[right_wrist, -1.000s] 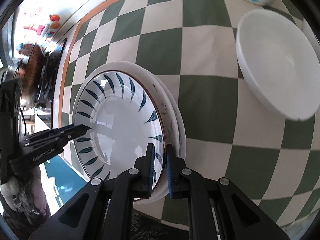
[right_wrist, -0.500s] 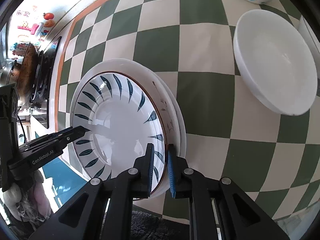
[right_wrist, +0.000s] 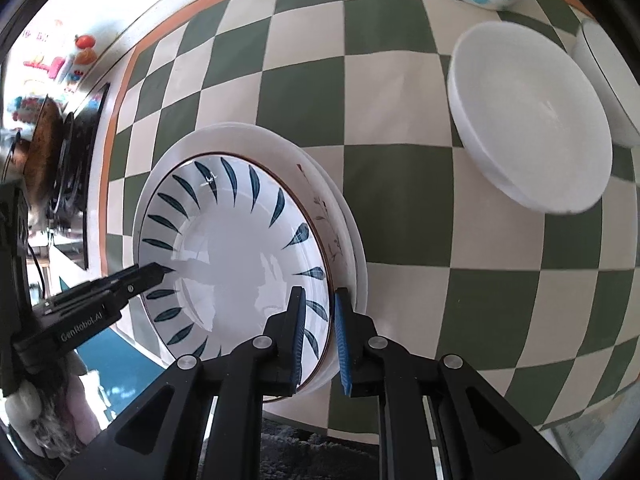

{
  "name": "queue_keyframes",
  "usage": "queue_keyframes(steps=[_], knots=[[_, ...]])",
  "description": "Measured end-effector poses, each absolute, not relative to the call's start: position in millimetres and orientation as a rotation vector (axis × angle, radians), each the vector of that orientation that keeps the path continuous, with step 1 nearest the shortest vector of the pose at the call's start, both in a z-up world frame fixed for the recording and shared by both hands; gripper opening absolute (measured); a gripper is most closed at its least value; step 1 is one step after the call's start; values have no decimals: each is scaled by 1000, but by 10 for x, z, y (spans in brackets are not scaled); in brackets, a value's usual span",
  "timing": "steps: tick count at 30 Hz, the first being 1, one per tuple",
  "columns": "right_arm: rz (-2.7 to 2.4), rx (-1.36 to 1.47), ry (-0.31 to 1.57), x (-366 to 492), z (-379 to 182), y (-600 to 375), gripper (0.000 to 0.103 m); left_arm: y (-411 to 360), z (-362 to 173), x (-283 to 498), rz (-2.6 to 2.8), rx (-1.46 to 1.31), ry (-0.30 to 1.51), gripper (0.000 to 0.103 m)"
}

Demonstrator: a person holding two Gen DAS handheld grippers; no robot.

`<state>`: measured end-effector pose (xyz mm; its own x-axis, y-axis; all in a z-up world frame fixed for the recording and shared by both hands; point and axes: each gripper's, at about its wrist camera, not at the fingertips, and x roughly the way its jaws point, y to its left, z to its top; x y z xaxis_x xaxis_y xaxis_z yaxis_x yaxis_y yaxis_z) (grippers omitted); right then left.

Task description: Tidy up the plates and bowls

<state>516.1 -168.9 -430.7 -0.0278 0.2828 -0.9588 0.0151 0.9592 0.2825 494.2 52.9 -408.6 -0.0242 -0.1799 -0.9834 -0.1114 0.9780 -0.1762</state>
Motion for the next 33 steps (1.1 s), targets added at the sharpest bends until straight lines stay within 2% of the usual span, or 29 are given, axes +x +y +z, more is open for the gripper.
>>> queue_keyframes(steps=[8,18,20,23,24,25,26,27,28,33], knots=[[183,215,1541,5043,-4097,-1717,16,489,-3871,4816,-56,-197,1541,21],[199,144,1382,4411,-3373,-1615,17,365,-2927,4163,-79,-114,1313,22],[217,144,1340,4229,-3138,-1596,19,353,-2751,4010,-72,-105,1273,28],[226,132,1278,4049,-2845,-1577,39,356,-2490,3810,-52,-74,1203,37],[231,130,1259,3985,-2743,-1568,52,350,-2419,3763,-50,-61,1187,40],[236,129,1240,3920,-2648,-1552,66,344,-2333,3701,-48,-49,1159,47],[237,124,1214,3845,-2535,-1545,72,351,-2292,3673,-47,-44,1146,61],[229,119,1191,3785,-2445,-1539,80,350,-2237,3640,-48,-41,1130,70],[220,113,1173,3736,-2376,-1543,83,365,-2172,3598,-51,-53,1108,85],[165,80,1084,3479,-2029,-1588,89,392,-1999,3460,-53,-71,1066,95]])
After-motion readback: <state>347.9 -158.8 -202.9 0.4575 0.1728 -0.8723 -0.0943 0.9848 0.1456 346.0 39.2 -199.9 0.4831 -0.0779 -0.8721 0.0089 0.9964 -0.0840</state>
